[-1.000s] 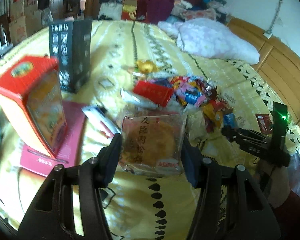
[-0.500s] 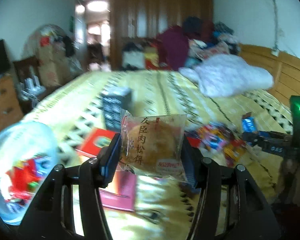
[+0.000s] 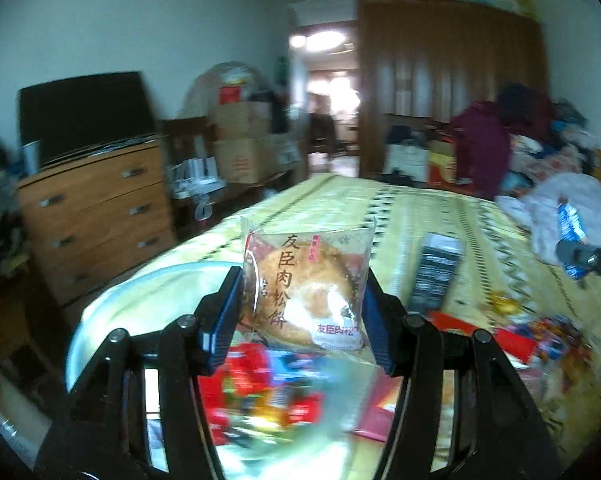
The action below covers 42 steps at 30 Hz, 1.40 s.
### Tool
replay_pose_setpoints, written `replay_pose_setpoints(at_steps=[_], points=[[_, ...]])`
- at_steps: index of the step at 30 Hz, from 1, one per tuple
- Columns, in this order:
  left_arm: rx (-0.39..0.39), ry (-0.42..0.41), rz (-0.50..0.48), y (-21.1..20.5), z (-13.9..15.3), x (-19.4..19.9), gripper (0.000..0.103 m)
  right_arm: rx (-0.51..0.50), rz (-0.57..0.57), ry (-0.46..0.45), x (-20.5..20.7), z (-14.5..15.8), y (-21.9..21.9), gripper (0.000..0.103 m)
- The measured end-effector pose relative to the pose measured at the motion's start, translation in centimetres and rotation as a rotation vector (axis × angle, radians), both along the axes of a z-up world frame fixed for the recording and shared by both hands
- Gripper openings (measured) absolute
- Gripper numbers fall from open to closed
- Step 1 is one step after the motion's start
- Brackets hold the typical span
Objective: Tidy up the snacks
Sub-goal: 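Carry the pastry packet and cookie packet over the glass bowl with both grippers, then open both grippers to drop the pastry and cookie packets into the bowl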
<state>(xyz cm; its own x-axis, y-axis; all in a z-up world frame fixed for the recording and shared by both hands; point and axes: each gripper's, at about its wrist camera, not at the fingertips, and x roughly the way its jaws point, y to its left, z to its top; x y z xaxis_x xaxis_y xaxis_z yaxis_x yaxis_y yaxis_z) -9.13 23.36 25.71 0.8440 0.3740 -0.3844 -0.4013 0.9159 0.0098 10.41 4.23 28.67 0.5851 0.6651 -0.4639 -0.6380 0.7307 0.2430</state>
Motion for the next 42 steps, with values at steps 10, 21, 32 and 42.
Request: replay_pose_setpoints(at_steps=[10, 21, 32, 42], points=[[-0.046, 0.045, 0.206, 7.6, -1.2, -0.8, 0.057, 0.006, 0.270, 0.035, -0.9, 2.1, 16.0, 0.050], [-0.097, 0.064, 0.233, 10.5, -2.1, -2.0, 0.057, -0.020, 0.364, 0.109, -1.3, 0.5, 23.7, 0.050], [-0.121, 0.064, 0.229, 11.8, -1.9, -2.2, 0.057, -0.037, 0.381, 0.123, -1.1, -0.2, 25.0, 0.050], [-0.134, 0.074, 0.229, 12.4, -2.2, -2.0, 0.057, -0.049, 0.386, 0.135, -0.8, -0.4, 25.9, 0.050]])
